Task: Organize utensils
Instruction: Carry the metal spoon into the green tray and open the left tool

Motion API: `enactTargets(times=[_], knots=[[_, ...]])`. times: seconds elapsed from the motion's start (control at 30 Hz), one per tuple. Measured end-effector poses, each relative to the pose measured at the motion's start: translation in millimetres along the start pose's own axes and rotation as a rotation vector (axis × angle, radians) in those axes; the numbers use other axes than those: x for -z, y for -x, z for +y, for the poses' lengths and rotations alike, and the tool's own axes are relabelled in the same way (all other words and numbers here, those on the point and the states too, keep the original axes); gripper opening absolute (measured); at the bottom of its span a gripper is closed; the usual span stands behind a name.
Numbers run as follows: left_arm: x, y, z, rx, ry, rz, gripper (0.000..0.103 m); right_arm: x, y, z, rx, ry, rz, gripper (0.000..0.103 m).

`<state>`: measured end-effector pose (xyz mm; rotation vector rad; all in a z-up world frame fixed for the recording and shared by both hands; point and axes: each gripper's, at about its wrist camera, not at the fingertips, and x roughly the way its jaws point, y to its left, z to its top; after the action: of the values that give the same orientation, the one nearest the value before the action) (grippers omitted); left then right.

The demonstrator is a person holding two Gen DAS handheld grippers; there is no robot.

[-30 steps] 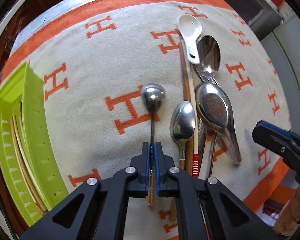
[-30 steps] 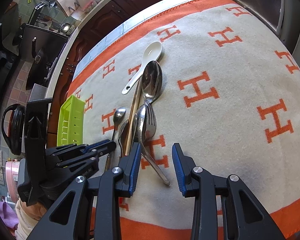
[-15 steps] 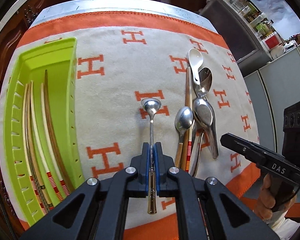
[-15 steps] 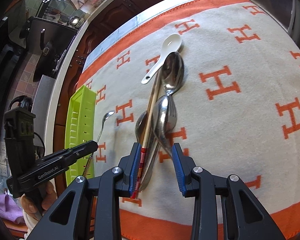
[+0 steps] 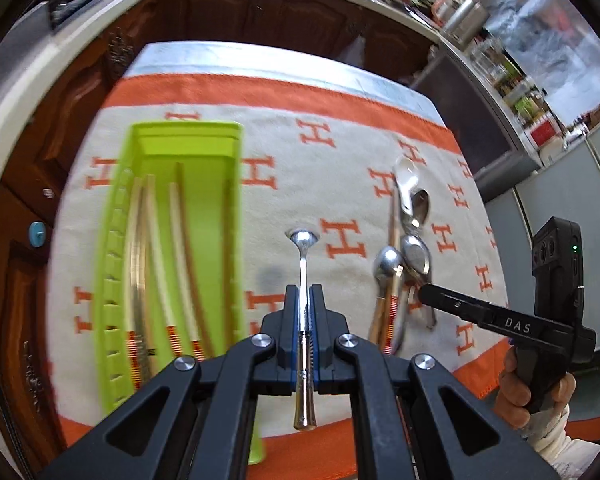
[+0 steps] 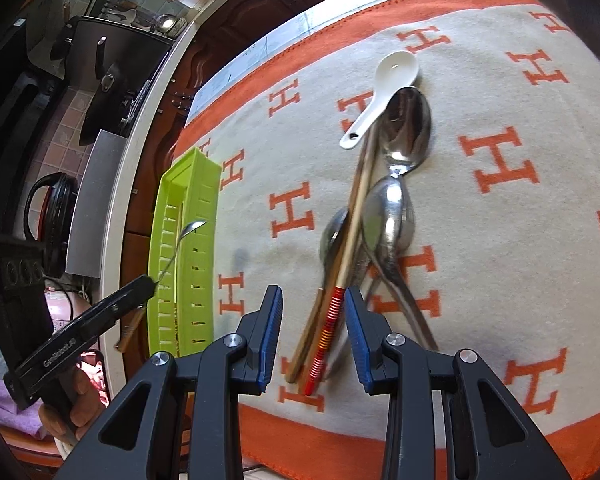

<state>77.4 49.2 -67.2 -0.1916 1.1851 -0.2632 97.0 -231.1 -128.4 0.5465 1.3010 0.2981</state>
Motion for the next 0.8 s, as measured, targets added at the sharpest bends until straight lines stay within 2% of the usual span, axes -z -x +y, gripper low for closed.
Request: enactTargets(times=[0.13,0.23,0.37,0.47,0.67,0.73,0.8], knots=[[7,11,35,-0.088,0.054,-0.047,0.0,-9,-18,6,-0.004,-0.006,0.029,0.028],[16,5,62,-0.165,0.095,-0.047,0.0,-13,-32,9,0.007,-0.011,0.051,0.027],[30,-13,87,-0.183,0.138,0.006,0.0,-17,-47,12,0.031,-0.017,0.068,0.026],[37,-18,88,-0.182,0.132,0.002,0.004,-19,-54,15,0.052,-0.017,0.073,0.026],[36,-18,68,-0.183,0.038,-0.029,0.033,-23,-62,19,0.086,-0.026,0.079,0.025],[35,-17,61,-0.191,0.004,-0.037,0.048,-23,-61,20,0.093,-0.026,0.08,0.025],[33,-19,56,-0.209,-0.033,-0.042,0.051,-22,-60,19,0.093,-0.03,0.079,0.025]])
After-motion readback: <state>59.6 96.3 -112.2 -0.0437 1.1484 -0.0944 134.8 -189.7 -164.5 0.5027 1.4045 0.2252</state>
